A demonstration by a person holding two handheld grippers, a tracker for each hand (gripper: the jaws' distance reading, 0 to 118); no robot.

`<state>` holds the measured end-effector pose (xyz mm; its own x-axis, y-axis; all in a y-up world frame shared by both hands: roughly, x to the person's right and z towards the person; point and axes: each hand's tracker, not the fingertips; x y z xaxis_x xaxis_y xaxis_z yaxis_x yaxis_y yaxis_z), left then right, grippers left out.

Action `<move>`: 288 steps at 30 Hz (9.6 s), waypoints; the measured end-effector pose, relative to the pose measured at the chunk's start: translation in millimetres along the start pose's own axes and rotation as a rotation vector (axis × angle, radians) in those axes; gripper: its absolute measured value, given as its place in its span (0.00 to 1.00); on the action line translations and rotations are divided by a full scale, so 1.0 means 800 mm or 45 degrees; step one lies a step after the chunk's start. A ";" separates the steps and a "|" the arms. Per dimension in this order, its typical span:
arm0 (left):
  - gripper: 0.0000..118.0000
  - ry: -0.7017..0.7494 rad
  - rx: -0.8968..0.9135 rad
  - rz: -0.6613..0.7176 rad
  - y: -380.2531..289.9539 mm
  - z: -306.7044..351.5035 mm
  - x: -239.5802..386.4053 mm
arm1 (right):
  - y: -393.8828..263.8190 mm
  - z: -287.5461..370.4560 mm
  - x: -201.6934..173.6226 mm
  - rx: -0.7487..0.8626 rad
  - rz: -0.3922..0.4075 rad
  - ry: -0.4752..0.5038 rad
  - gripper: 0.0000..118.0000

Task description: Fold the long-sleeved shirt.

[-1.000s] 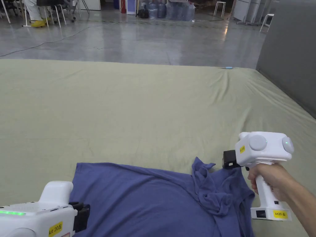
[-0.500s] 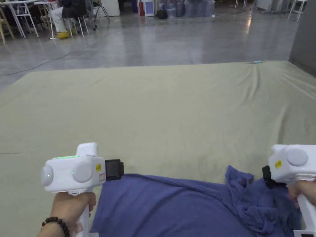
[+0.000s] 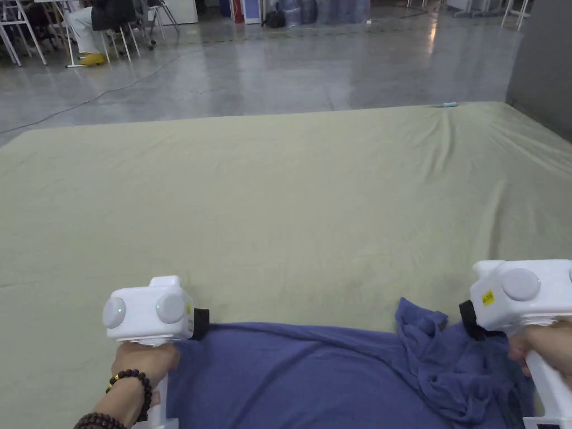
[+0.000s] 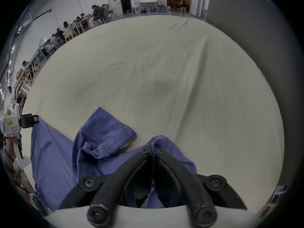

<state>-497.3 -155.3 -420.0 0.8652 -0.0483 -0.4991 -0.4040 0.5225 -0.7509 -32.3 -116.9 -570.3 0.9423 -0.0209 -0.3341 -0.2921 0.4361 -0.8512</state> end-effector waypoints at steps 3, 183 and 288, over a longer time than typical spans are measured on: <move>0.00 -0.058 0.060 -0.054 0.006 0.021 0.005 | 0.001 0.002 -0.006 -0.002 0.008 -0.015 0.00; 0.00 -0.569 0.221 -0.048 -0.279 0.269 0.088 | -0.266 0.287 -0.111 0.414 0.265 0.214 0.00; 0.06 -1.055 0.016 0.343 -0.248 0.178 -0.148 | -0.275 0.187 -0.275 0.281 0.203 0.508 0.00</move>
<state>-477.5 -132.3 -150.0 0.6798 0.7109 -0.1800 -0.6271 0.4362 -0.6453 -151.1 -73.6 -248.7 0.7397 -0.2633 -0.6193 -0.3452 0.6415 -0.6851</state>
